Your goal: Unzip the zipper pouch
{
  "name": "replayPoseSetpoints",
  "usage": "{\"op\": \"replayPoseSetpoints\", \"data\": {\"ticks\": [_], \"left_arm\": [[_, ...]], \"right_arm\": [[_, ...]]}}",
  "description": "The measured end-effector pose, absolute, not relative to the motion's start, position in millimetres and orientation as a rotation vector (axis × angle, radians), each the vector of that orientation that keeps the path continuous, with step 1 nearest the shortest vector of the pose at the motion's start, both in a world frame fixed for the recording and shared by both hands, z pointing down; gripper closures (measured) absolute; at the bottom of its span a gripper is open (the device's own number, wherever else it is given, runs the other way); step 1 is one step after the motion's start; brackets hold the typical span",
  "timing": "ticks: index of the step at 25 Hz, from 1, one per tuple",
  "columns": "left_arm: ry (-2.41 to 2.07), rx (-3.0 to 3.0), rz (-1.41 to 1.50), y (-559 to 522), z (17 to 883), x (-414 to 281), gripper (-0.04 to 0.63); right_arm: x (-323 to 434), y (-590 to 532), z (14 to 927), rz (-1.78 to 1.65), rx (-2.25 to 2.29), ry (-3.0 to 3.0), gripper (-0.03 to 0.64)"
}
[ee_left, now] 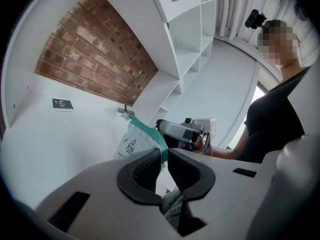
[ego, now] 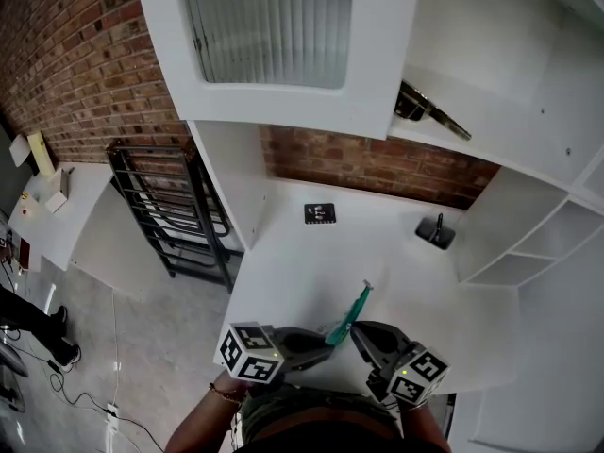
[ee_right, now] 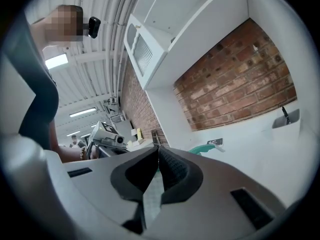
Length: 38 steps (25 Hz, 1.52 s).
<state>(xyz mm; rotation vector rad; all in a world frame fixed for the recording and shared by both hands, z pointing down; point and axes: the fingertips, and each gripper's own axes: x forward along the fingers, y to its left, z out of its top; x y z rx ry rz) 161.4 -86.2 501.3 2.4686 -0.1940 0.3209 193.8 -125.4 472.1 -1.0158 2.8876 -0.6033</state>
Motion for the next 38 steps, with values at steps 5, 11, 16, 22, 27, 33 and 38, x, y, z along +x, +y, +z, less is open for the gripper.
{"op": "replayPoseSetpoints", "data": {"ticks": [5,11,16,22,27,33,38], "left_arm": [[-0.191,2.491,0.321,-84.3,498.2,163.5,0.552],[-0.194,2.551,0.326,-82.1,496.7,156.8,0.552],[-0.210,2.558,0.282,-83.5,494.7,153.2,0.552],[-0.227,2.561,0.270,-85.2,494.7,146.6,0.552],[-0.245,2.567,0.264,-89.5,491.5,137.3,0.552],[-0.259,2.562,0.268,-93.8,490.6,125.6,0.552],[-0.271,2.568,0.282,-99.3,488.4,116.2,0.551]], "right_arm": [[196.7,-124.4,473.4,-0.596,-1.037,2.901,0.612],[204.9,-128.1,472.7,-0.602,-1.087,2.872,0.612],[214.1,-130.0,471.2,-0.587,-1.122,2.861,0.612],[217.4,-128.7,472.0,-0.550,-1.157,2.872,0.612],[221.9,-131.2,470.7,-0.524,-1.188,2.870,0.612],[222.4,-131.7,466.3,-0.459,-1.228,2.899,0.612],[230.0,-135.7,461.4,-0.396,-1.269,2.921,0.612]]}}
